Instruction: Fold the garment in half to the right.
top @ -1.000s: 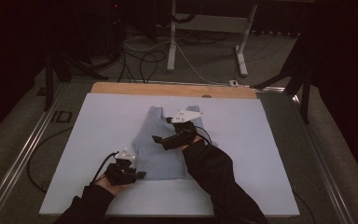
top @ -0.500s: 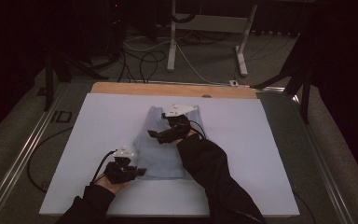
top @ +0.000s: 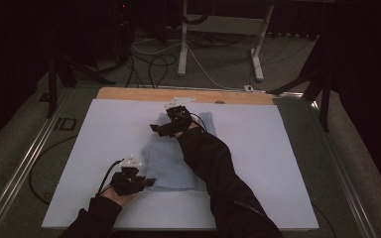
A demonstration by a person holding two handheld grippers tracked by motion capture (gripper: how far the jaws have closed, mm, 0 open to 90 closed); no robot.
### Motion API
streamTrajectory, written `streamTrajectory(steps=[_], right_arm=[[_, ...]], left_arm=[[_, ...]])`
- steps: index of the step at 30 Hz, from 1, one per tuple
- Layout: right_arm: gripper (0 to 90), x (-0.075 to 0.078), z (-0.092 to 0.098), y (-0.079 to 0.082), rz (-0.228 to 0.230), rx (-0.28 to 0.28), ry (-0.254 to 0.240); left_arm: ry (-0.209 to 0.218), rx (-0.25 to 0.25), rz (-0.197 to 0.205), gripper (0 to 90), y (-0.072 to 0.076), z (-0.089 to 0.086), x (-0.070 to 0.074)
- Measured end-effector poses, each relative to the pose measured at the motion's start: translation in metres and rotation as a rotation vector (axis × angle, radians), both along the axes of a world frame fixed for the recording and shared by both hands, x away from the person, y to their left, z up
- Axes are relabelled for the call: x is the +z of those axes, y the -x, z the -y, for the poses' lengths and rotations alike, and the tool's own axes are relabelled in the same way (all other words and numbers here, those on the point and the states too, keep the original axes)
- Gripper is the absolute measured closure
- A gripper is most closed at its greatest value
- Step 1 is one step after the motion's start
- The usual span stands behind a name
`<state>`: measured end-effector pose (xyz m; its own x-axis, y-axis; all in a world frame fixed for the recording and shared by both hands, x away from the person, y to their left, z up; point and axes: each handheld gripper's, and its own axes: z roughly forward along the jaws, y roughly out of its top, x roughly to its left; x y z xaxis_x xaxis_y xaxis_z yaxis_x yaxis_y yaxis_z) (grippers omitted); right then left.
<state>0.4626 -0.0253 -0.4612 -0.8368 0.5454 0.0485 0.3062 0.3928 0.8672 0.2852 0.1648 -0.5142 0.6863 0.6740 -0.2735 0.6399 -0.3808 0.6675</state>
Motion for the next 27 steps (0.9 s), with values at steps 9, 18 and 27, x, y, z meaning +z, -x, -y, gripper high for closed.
streamTrajectory(steps=[9, 18, 27], right_arm=[[8.7, -0.010, -0.019, -0.029, -0.055, -0.069, 0.009], [20.5, -0.037, -0.023, -0.051, -0.157, -0.141, 0.135], [32.4, -0.046, -0.031, -0.060, -0.183, -0.192, 0.240]], left_arm=[[0.008, 0.004, -0.003, 86.4, 0.000, -0.002, 0.001], [0.012, -0.004, -0.006, 86.4, 0.001, 0.000, 0.000], [0.018, -0.008, -0.015, 86.4, 0.001, 0.001, -0.002]])
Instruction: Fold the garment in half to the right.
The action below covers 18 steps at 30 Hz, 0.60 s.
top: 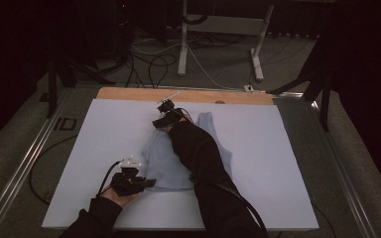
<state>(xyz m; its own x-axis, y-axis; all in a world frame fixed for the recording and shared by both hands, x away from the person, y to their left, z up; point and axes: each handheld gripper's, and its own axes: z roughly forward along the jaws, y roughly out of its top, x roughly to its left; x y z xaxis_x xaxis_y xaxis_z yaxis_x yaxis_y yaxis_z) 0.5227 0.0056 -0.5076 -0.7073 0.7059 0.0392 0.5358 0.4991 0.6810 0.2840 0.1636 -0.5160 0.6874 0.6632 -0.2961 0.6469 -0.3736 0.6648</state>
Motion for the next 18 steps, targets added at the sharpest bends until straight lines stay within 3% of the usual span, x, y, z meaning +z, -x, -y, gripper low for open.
streamTrajectory(steps=[6, 10, 12, 18], right_arm=[[31.6, -0.006, -0.007, 0.000, -0.005, 0.010, 0.041], [34.6, -0.013, -0.014, 0.003, -0.008, 0.033, 0.122], [36.2, -0.014, -0.015, 0.004, 0.004, 0.043, 0.137], [57.1, -0.010, -0.012, 0.003, -0.011, 0.047, 0.156]], left_arm=[[-0.005, -0.004, -0.006, 86.4, 0.000, 0.001, -0.001], [-0.006, -0.003, -0.004, 86.4, 0.000, 0.002, -0.001], [-0.005, -0.003, -0.004, 86.4, 0.000, 0.002, -0.001], [-0.003, -0.006, -0.007, 86.4, 0.000, 0.003, -0.001]])
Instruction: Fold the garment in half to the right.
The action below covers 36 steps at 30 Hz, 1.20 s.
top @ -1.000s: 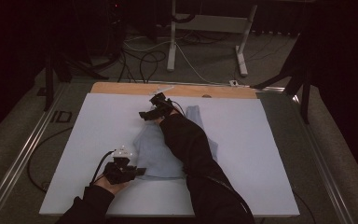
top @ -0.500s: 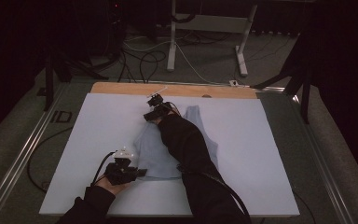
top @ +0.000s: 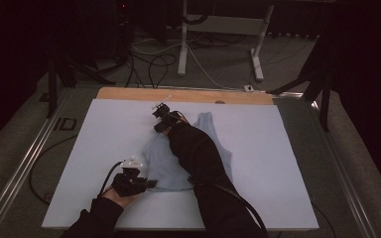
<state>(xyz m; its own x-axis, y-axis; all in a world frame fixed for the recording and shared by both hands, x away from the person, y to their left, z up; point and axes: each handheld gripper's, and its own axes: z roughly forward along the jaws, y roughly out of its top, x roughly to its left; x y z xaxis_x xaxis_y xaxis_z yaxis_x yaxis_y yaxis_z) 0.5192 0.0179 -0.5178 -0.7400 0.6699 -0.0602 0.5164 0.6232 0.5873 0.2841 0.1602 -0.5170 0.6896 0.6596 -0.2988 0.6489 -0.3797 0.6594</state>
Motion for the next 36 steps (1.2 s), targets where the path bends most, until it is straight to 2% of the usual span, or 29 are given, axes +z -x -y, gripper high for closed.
streamTrajectory(steps=[5, 7, 11, 16, 18, 24, 32, 36], right_arm=[[80.4, 0.001, 0.003, 0.001, 0.016, -0.008, 0.026], [83.5, 0.001, 0.005, 0.002, 0.021, -0.007, 0.029], [84.8, 0.004, 0.005, 0.002, 0.028, 0.004, 0.043], [85.0, 0.010, 0.009, 0.003, 0.051, 0.004, 0.016], [85.1, 0.018, 0.012, 0.004, 0.070, -0.005, -0.014], [85.2, 0.028, 0.018, 0.004, 0.083, -0.008, -0.034], [85.4, 0.044, 0.025, 0.007, 0.116, -0.010, -0.056], [85.4, 0.052, 0.030, 0.009, 0.117, -0.022, -0.075]], left_arm=[[0.000, 0.003, -0.005, 86.4, 0.000, 0.002, 0.000], [0.002, 0.005, -0.008, 86.4, 0.000, 0.002, -0.001], [0.004, 0.007, -0.011, 86.4, -0.001, 0.001, -0.001], [0.005, 0.003, -0.011, 86.3, -0.001, 0.001, -0.001], [0.009, 0.003, -0.011, 86.4, -0.001, 0.003, 0.001], [0.009, -0.003, 0.000, 86.4, 0.000, 0.005, 0.005], [0.016, -0.020, 0.022, 86.4, -0.001, 0.009, 0.017], [0.022, -0.032, 0.034, 86.4, -0.002, 0.014, 0.024]])
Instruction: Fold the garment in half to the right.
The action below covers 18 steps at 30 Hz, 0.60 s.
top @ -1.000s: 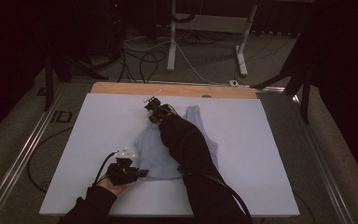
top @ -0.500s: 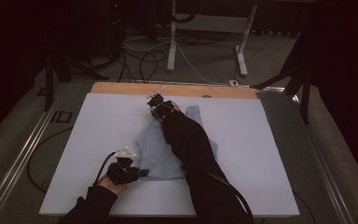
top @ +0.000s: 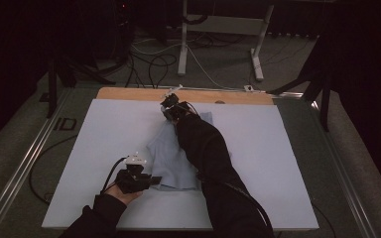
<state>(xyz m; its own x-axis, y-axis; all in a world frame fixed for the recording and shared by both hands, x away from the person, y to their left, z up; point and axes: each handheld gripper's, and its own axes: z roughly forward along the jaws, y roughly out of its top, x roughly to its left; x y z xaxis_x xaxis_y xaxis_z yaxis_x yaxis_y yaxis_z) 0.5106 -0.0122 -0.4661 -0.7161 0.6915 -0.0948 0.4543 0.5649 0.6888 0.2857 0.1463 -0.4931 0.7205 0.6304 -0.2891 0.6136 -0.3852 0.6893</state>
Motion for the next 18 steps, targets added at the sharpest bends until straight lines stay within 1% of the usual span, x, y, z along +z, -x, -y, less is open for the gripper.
streamTrajectory(steps=[1, 4, 8, 9, 13, 18], right_arm=[[85.4, 0.002, 0.002, 0.001, 0.006, -0.001, 0.000], [85.4, 0.005, 0.008, 0.002, 0.009, -0.007, -0.023], [85.3, 0.010, 0.016, 0.004, 0.022, -0.007, -0.026], [85.4, 0.011, 0.018, 0.004, 0.019, -0.011, -0.036], [85.3, 0.017, 0.028, 0.006, 0.025, -0.017, -0.042], [85.3, 0.021, 0.044, 0.008, 0.031, -0.031, -0.046]], left_arm=[[0.002, -0.005, 0.003, 86.4, 0.000, 0.002, 0.002], [0.002, -0.014, 0.009, 86.4, 0.000, 0.007, 0.007], [0.004, -0.032, 0.016, 86.4, -0.001, 0.014, 0.013], [0.002, -0.035, 0.019, 86.4, -0.001, 0.016, 0.015], [0.001, -0.057, 0.032, 86.4, -0.001, 0.025, 0.021], [-0.010, -0.086, 0.049, 86.4, -0.002, 0.039, 0.029]])
